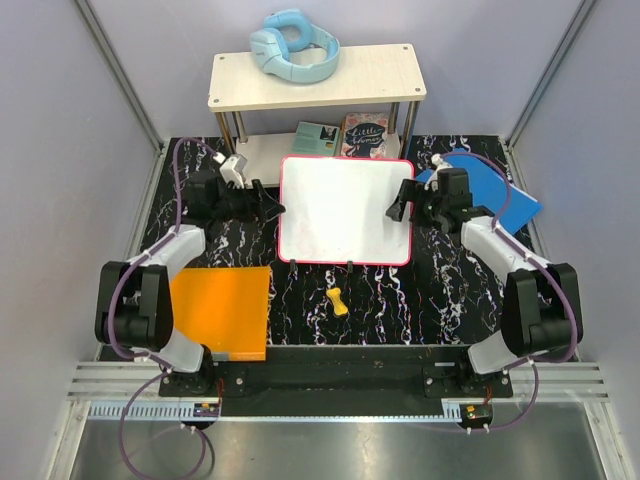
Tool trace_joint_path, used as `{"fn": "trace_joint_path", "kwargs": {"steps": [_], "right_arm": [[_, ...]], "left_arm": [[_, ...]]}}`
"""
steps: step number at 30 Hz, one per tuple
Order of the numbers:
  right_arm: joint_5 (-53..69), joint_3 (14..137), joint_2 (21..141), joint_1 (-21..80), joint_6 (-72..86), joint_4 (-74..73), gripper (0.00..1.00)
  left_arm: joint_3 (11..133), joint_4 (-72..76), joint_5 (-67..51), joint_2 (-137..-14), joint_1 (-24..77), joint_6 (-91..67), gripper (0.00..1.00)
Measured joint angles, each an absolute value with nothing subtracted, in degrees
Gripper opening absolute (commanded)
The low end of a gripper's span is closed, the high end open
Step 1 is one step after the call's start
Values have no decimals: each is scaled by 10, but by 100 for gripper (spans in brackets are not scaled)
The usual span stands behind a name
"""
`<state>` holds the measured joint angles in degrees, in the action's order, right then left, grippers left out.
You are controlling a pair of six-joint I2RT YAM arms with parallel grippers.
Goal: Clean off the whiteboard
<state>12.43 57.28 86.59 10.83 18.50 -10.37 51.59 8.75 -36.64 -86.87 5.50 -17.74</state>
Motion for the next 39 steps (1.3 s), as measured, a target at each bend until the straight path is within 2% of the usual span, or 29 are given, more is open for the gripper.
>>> {"fn": "trace_joint_path", "kwargs": {"steps": [9,15,23,24,29,31,34,39], "right_arm": [[216,573,909,39,160,-55,100],[325,561,952,37,149,12,100],[386,550,968,36,138,55,100],[390,550,968,36,138,58,99],[417,549,968,40,138,68,95],[415,551,968,46,135,61,91],[405,564,968,63,126,37,88],[381,586,968,93,120,12,89]], "left_arm": [[516,101,-407,-909,52,-191,78],[517,106,-422,-921,52,-199,76],[524,123,-440,-937,52,-211,70],[524,126,-441,-941,52,-211,69],[526,136,-451,-958,52,-223,49],[527,138,-449,-962,50,-225,45],[528,138,-446,-968,39,-225,42],[528,133,-428,-969,28,-222,39]]}}
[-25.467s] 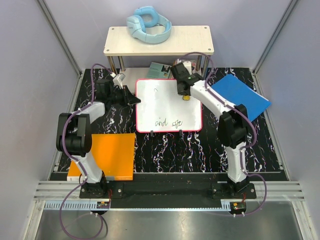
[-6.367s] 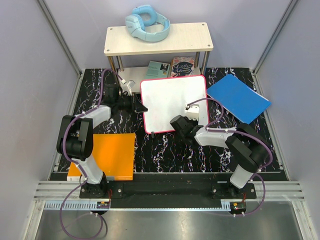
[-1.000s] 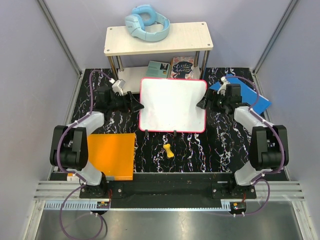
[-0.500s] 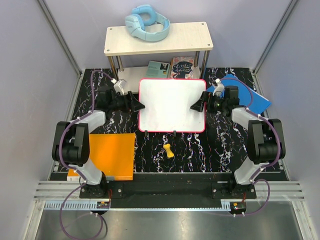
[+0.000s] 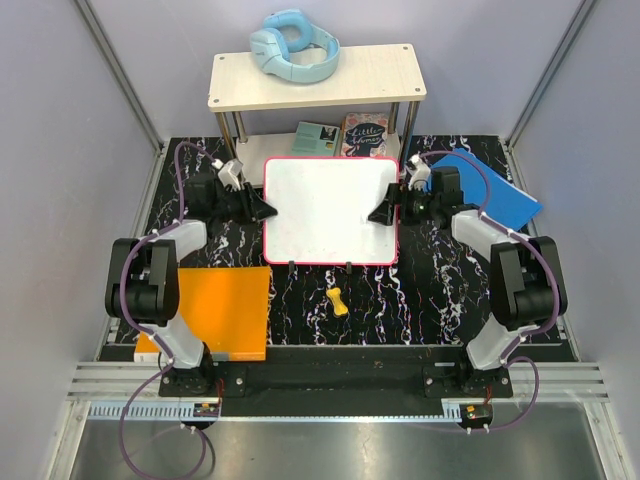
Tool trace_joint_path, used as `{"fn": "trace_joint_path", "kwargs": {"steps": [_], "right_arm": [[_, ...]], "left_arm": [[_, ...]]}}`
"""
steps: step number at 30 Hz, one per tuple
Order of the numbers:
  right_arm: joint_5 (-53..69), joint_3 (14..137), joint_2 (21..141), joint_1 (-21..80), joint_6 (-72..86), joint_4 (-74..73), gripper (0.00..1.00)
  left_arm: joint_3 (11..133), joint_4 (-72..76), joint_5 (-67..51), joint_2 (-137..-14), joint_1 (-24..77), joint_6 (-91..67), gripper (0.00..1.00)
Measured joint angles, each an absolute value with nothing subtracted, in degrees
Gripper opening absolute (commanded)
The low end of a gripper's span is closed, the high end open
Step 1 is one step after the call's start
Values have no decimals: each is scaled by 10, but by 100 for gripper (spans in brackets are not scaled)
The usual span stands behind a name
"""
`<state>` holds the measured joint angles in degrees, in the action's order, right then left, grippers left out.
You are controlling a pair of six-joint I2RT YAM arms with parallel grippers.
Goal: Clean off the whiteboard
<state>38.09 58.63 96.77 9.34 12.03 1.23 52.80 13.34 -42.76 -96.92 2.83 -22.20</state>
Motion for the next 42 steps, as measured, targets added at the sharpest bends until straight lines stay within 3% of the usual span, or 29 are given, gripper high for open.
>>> {"fn": "trace_joint_path", "kwargs": {"steps": [11,16,34,36,42], "right_arm": [[323,605,969,133,118,-8,93],[308,606,976,147,126,-4,100],[237,605,976,178,155,-3,100],[216,605,973,180,157,-12,100],[145,603,947,182,161,-40,100]], "left_arm": [[529,121,-397,-969,26,-206,43],[536,108,-385,-969,27,-196,52],[540,48,-300,-929,50,-164,90],[539,44,-282,-916,50,-163,99],[523,32,-225,-866,50,-159,99]]}}
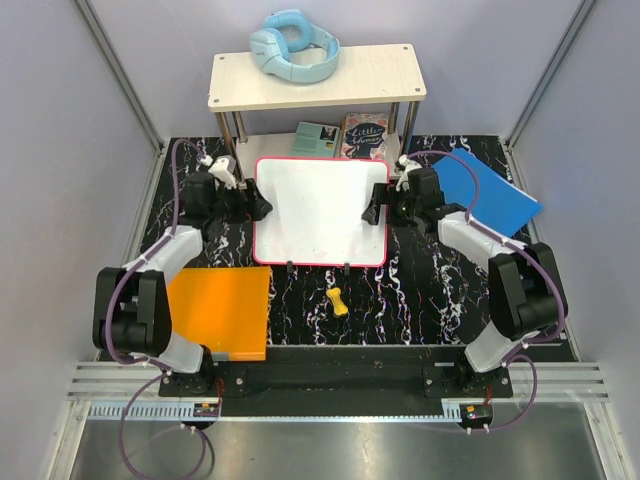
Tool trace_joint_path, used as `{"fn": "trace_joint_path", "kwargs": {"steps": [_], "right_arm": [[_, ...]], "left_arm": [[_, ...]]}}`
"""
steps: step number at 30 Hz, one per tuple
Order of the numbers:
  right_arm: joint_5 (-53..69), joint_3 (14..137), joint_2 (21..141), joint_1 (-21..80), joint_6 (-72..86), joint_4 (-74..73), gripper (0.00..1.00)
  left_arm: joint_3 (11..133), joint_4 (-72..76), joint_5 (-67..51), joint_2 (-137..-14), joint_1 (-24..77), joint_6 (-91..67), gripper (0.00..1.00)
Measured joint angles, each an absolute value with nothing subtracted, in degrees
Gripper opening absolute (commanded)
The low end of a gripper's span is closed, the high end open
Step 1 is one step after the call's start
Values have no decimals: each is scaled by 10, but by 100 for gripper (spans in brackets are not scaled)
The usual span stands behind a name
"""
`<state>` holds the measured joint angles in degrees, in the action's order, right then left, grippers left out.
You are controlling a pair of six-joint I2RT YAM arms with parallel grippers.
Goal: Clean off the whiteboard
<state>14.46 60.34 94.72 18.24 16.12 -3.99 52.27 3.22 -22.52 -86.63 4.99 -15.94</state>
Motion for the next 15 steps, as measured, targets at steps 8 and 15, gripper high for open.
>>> {"fn": "trace_joint_path", "kwargs": {"steps": [8,15], "right_arm": [[-41,588,860,184,198,-113,100],[-159,549,702,184,208,-154,100]], "left_arm": [[515,-47,-94,-757,50,-159,99],[556,-104,-45,-685,49,-167,99]]}}
